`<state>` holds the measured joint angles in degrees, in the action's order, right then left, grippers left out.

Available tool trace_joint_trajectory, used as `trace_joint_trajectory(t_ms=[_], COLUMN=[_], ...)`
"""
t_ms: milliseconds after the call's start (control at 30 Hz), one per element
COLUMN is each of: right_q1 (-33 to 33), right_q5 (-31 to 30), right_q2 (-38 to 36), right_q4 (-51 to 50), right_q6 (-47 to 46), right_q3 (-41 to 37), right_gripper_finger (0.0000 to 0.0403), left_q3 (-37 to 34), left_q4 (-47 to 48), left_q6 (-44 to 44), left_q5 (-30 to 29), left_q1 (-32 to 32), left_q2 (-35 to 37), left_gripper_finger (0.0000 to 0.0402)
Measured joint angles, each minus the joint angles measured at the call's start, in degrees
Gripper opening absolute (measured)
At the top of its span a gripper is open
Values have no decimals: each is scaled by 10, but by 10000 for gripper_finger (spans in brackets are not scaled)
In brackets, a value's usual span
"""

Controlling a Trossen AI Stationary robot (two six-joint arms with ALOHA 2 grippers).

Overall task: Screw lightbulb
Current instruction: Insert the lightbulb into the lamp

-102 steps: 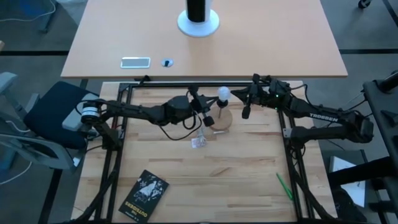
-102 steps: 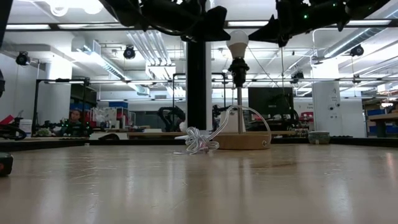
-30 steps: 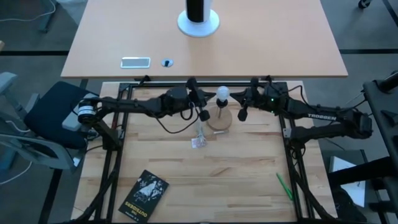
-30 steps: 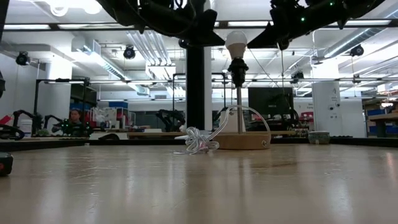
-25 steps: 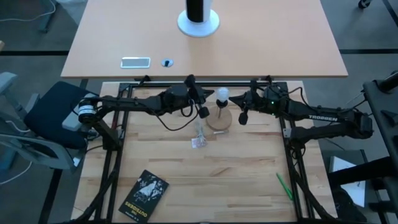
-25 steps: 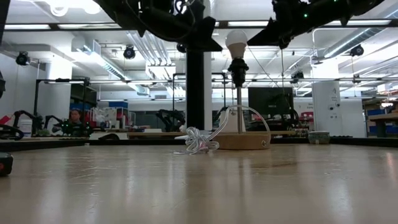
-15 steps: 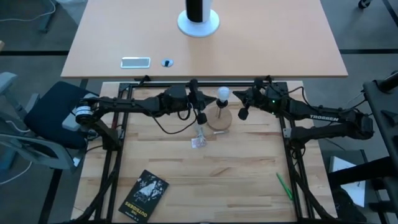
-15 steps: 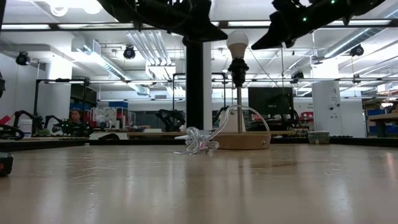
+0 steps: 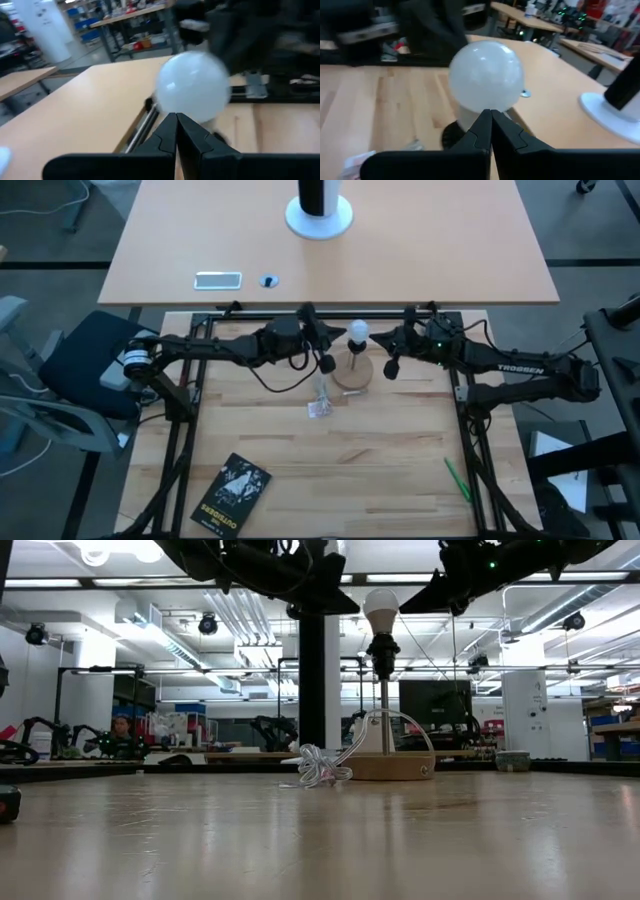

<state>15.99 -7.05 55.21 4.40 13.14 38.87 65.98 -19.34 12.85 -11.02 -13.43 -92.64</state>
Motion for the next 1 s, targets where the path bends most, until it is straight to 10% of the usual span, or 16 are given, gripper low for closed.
trace_joint_trajectory(t_ms=[200,400,1000], right_q1=[-1,14,-9], right_q5=[-48,-80,8], right_q2=[-4,2,0], right_q4=[-26,1,-21], right_q6=[-6,32,5], right_q3=[0,0,1], right_gripper_finger=[0,0,0], left_q3=[0,0,0], left_q4=[26,5,23], left_q6=[-6,-15,-18], left_q5=[-33,90,-29], left_q1=[3,12,-4], left_q2=[10,6,-11], left_gripper_finger=[0,0,0])
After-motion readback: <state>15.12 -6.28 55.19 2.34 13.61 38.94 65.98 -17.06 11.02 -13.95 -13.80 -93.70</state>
